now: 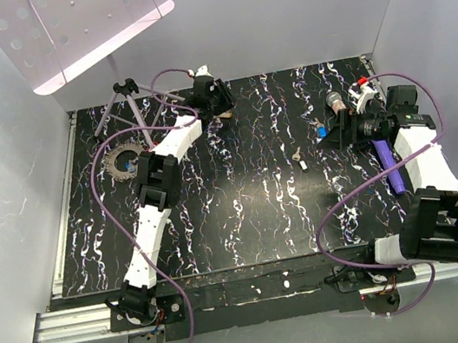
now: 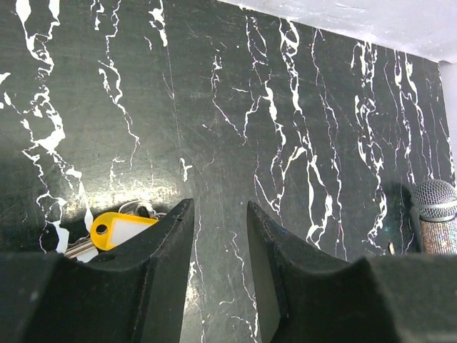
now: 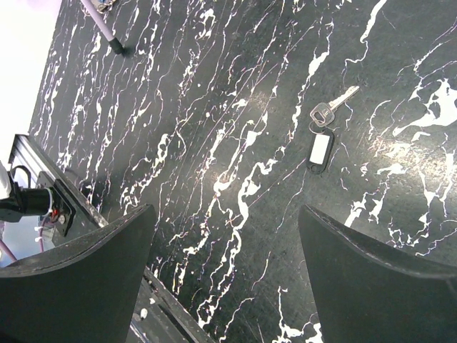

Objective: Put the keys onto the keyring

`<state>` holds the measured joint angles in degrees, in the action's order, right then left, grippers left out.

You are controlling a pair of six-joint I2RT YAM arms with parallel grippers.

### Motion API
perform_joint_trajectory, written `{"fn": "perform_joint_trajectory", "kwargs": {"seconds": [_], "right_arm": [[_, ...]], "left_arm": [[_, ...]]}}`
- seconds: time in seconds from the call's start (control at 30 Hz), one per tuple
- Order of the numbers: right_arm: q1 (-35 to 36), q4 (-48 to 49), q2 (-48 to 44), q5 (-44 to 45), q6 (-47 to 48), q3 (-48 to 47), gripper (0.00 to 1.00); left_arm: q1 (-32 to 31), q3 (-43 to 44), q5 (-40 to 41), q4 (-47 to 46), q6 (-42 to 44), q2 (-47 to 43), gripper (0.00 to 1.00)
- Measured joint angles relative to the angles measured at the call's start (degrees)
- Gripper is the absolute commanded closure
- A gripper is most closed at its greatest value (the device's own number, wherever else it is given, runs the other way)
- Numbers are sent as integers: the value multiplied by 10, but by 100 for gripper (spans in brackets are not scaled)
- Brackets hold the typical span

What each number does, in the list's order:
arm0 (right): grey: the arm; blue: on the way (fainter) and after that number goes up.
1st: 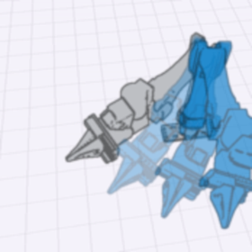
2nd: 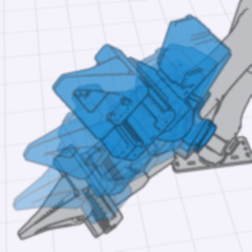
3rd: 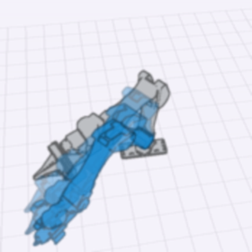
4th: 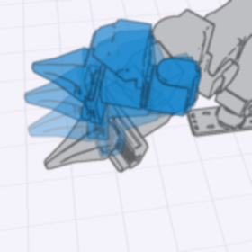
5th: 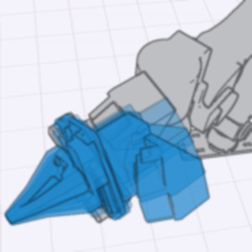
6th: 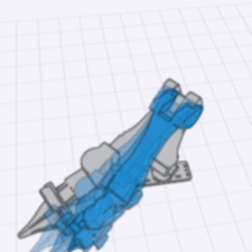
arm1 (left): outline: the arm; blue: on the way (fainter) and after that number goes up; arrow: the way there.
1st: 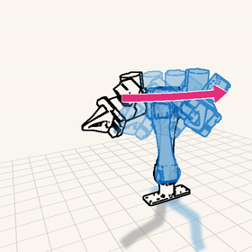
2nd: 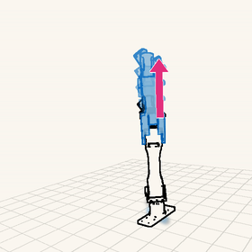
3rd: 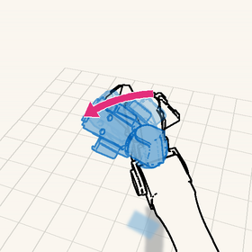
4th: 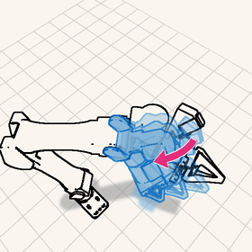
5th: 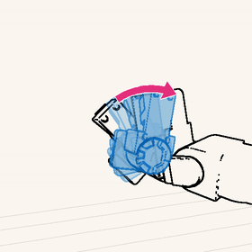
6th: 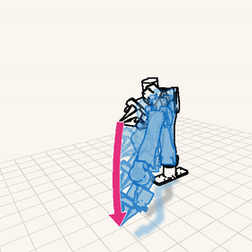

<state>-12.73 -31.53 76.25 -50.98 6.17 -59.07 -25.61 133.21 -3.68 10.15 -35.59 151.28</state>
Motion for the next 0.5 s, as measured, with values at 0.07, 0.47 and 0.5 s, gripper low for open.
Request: {"fn": "perform_joint_trajectory", "kwargs": {"seconds": [0.07,0.47,0.5], "right_arm": [[-1,0,0,-2,0,0,11],[-3,0,0,-4,0,0,11],[-3,0,0,-4,0,0,11]], "left_arm": [[1,10,4,0,-10,8,69],[13,21,16,8,-59,45,73],[14,22,17,9,-60,45,73]]}}
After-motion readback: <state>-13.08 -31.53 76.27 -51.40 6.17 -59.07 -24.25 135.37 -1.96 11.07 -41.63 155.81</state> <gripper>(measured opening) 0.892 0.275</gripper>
